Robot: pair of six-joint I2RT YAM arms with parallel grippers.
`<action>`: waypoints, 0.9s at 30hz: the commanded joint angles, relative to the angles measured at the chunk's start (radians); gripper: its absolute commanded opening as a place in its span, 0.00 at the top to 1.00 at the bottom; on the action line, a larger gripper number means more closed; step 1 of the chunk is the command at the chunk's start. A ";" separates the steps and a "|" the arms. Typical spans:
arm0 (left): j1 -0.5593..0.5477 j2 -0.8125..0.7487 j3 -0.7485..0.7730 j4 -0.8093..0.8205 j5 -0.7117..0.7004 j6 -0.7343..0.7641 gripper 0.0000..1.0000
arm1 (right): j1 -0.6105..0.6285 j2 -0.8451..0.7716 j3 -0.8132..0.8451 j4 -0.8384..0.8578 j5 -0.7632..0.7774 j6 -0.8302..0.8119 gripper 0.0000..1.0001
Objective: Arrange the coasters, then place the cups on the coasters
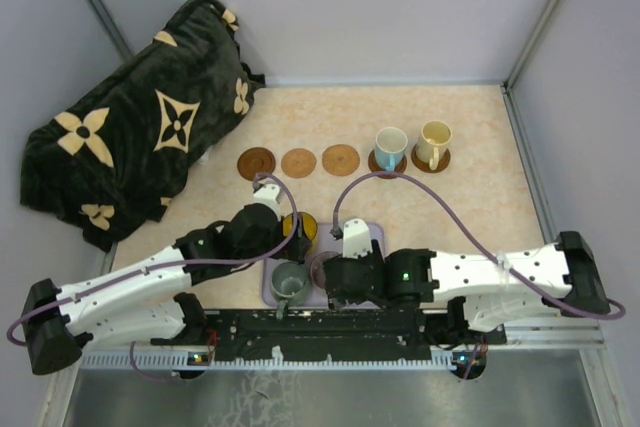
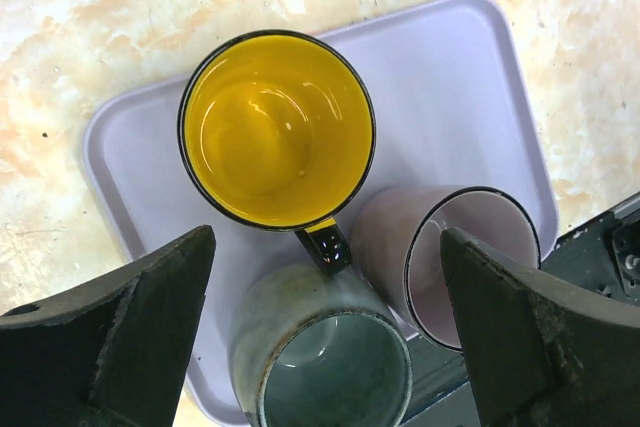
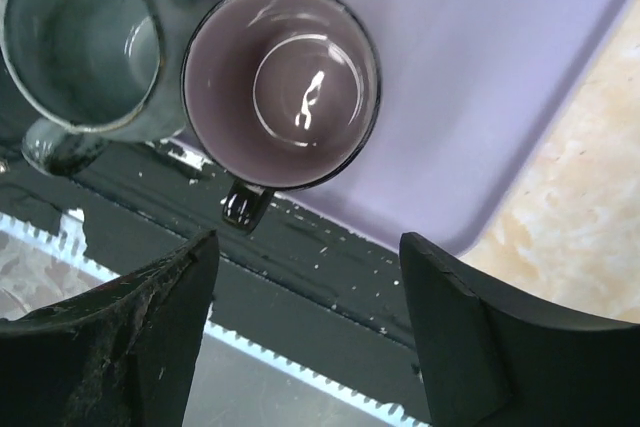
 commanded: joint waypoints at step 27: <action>-0.005 -0.127 -0.048 -0.069 -0.104 -0.039 0.00 | 0.074 0.348 0.074 0.042 0.017 0.217 0.37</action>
